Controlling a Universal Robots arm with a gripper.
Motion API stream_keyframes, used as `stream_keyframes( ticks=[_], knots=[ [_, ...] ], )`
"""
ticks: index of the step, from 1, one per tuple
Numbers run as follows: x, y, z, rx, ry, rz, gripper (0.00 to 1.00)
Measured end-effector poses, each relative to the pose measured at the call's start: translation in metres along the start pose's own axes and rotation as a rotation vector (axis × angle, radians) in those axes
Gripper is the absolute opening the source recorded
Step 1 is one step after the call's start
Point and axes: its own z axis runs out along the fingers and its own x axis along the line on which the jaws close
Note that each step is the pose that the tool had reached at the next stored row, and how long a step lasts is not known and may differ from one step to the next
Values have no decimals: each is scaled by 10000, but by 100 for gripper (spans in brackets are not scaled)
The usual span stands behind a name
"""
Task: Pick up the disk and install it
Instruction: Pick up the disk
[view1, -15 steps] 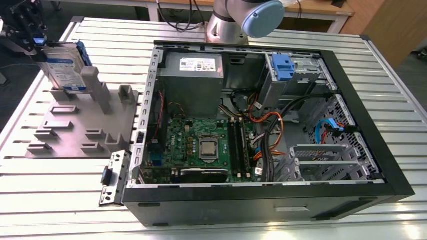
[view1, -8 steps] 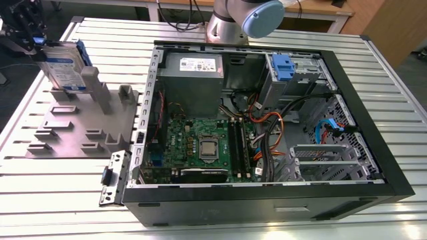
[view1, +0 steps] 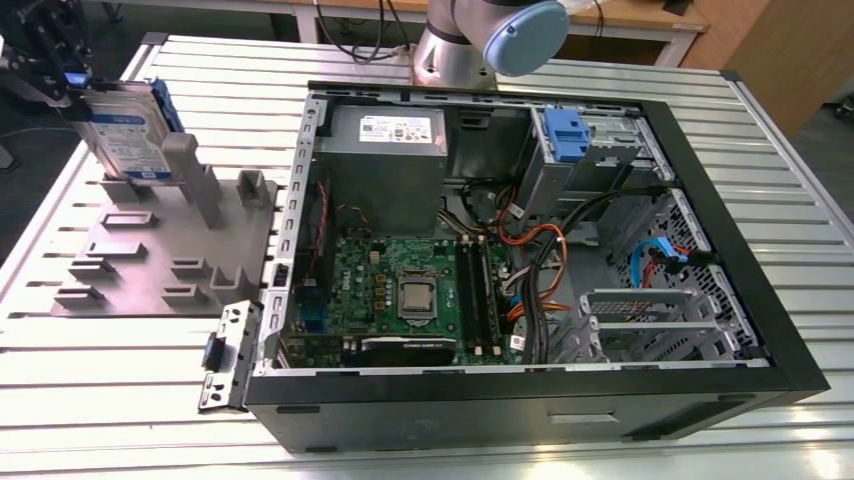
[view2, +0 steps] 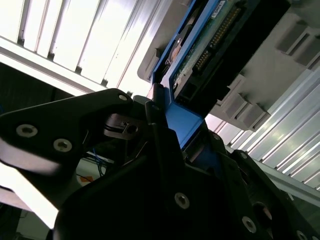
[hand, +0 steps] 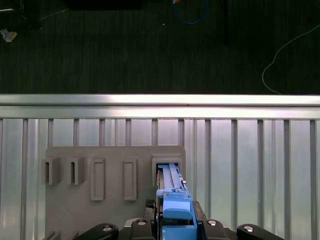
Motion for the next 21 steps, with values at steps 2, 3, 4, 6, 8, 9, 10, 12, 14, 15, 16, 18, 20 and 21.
stream_keyframes(
  ticks=[2, 3, 4, 6, 8, 9, 10, 12, 14, 15, 16, 18, 20, 21],
  knots=[
    [0, 0, -6, -1, 0, 0, 36],
    [0, 0, -10, -1, 0, 0, 36],
    [0, 0, -14, -1, 0, 0, 36],
    [0, 0, -20, 0, 0, 0, 36],
    [0, 0, -24, 2, -1, 0, 36],
    [0, 0, -24, 2, -1, 0, 36],
    [0, 0, -27, 0, 0, 0, 36],
    [0, 0, -30, 0, 0, 0, 36],
    [0, 0, -33, 0, 0, -1, 36],
    [0, 0, -36, -2, 0, 0, 36],
    [0, 0, -39, -1, 1, 0, 36],
    [0, 0, -44, -1, 0, 0, 36],
    [0, 0, -46, 2, -1, 0, 36],
    [0, 0, -49, 0, -1, 0, 36]
  ],
)
